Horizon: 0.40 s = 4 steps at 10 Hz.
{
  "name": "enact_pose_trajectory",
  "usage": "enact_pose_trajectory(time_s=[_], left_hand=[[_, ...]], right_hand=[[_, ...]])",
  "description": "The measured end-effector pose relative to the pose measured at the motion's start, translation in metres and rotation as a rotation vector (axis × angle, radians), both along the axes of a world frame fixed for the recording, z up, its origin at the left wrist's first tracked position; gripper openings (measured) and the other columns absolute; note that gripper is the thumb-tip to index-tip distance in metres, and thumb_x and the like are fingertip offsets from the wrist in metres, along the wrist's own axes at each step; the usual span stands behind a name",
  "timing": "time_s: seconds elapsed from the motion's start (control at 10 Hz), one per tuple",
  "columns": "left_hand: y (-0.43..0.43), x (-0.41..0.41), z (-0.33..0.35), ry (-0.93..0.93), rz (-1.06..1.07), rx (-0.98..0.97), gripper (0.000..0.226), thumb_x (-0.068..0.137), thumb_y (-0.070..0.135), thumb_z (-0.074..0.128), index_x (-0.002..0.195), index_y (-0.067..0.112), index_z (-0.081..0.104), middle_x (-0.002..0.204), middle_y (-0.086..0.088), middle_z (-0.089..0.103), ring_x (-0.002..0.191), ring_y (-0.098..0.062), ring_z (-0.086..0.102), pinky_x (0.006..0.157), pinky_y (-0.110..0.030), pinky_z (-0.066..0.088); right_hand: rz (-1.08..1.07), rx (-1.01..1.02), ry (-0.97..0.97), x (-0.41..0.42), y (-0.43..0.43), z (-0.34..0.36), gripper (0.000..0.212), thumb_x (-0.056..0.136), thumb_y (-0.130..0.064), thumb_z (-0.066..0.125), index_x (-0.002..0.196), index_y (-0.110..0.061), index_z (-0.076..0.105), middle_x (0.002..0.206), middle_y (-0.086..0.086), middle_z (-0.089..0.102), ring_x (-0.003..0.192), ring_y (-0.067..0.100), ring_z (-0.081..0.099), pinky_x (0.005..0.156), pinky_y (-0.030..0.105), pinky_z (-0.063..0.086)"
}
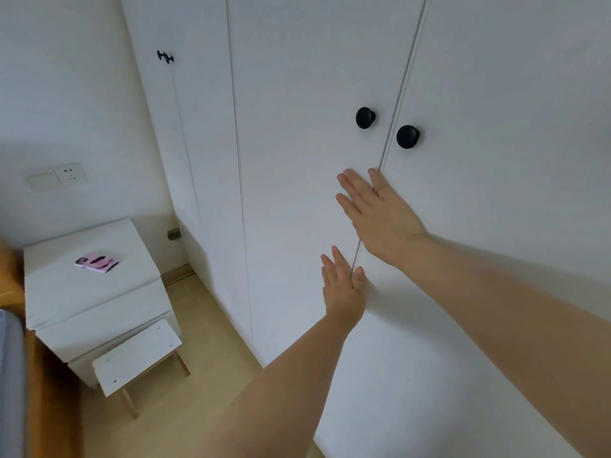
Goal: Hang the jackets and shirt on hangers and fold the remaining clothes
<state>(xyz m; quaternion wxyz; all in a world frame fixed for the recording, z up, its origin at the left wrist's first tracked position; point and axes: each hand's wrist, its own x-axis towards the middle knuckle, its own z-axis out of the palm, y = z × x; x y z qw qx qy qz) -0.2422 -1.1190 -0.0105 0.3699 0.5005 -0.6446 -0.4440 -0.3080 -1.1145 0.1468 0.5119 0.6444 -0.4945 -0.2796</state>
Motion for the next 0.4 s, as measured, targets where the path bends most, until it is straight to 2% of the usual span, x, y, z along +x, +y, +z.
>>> enact_pose_trajectory(time_s=[0.1, 0.2, 0.3, 0.4], left_hand=[[-0.005, 0.006, 0.004, -0.08, 0.003, -0.037, 0.063, 0.101, 0.046, 0.026, 0.152, 0.029, -0.009, 0.16, -0.004, -0.012, 0.148, -0.02, -0.005, 0.119, -0.045, 0.007], [-0.013, 0.024, 0.016, -0.179, 0.044, -0.175, 0.062, 0.101, 0.048, 0.024, 0.152, 0.03, -0.007, 0.16, -0.003, -0.011, 0.148, -0.019, -0.003, 0.119, -0.045, 0.009], [-0.013, 0.051, 0.04, -0.295, 0.095, -0.272, 0.062, 0.101, 0.045, 0.024, 0.151, 0.029, -0.009, 0.16, -0.002, -0.014, 0.148, -0.02, -0.005, 0.119, -0.046, 0.006], [-0.006, 0.075, 0.066, -0.427, 0.187, -0.373, 0.064, 0.101, 0.044, 0.025, 0.151, 0.027, -0.01, 0.159, -0.004, -0.018, 0.148, -0.023, -0.009, 0.118, -0.048, 0.006]], right_hand=[[0.016, 0.011, -0.036, 0.0, 0.001, 0.001, 0.061, 0.102, -0.036, 0.013, 0.15, -0.004, -0.005, 0.156, 0.023, -0.014, 0.144, 0.039, -0.014, 0.114, 0.054, -0.007], [0.045, 0.024, -0.161, 0.003, 0.005, 0.003, 0.058, 0.102, -0.033, 0.013, 0.151, -0.006, -0.001, 0.157, 0.022, -0.013, 0.145, 0.037, -0.014, 0.114, 0.053, -0.009], [0.096, 0.04, -0.494, 0.016, 0.012, 0.007, 0.056, 0.101, -0.03, 0.021, 0.152, -0.011, 0.011, 0.159, 0.018, -0.006, 0.147, 0.032, -0.007, 0.116, 0.049, -0.007], [0.11, 0.105, -0.826, 0.026, 0.026, 0.021, 0.056, 0.1, -0.026, 0.033, 0.152, -0.014, 0.018, 0.16, 0.011, -0.004, 0.148, 0.024, 0.0, 0.118, 0.042, 0.002]])
